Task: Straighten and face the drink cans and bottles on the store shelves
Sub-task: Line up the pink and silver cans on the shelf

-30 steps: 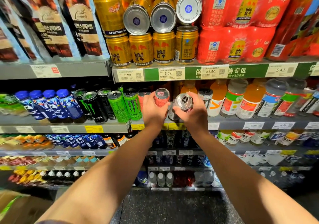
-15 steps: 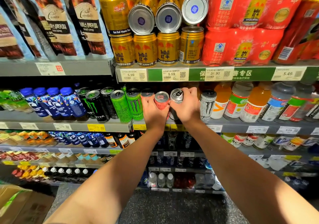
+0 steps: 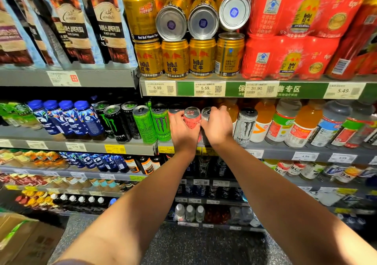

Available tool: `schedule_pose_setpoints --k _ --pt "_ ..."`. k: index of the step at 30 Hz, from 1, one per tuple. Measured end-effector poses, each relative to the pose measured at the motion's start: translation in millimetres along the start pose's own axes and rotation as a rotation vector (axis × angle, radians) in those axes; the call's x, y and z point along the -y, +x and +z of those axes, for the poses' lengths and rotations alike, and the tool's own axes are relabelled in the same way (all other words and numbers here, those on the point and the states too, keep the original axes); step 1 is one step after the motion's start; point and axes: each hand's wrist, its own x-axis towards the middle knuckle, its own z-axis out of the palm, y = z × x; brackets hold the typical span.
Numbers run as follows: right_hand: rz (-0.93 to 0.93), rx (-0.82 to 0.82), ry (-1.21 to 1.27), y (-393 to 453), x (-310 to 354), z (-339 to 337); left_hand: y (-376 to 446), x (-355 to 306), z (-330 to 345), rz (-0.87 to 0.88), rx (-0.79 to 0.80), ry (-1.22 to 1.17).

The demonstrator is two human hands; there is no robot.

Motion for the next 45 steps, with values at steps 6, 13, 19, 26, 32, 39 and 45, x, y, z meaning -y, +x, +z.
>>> schedule_pose_setpoints --k 6,13,19,26,32,39,45 --pt "-0.052 -0.014 -0.159 4 3 2 7 1 -2 0.025 0.044 0.116" --pt "-0.05 0.019 -0.072 0 2 3 8 12 -8 0.076 0.178 0.154" --pt "-0.097 -0.078 0.144 -29 -10 13 12 27 -14 0.081 0.249 0.152" --pt "0.05 -0.229 0.318 -61 -24 27 -8 22 -12 0.138 0.205 -0.164" --pt "0.178 -0.251 0.331 -65 -39 22 -21 2 -8 0.126 0.436 -0.247" --pt "0.262 -0.33 0.399 -55 -83 4 -33 -23 16 0.195 0.494 -0.264" --pt "0.157 -0.274 0.412 -36 -118 -8 -46 -50 53 0.157 0.458 -0.19"
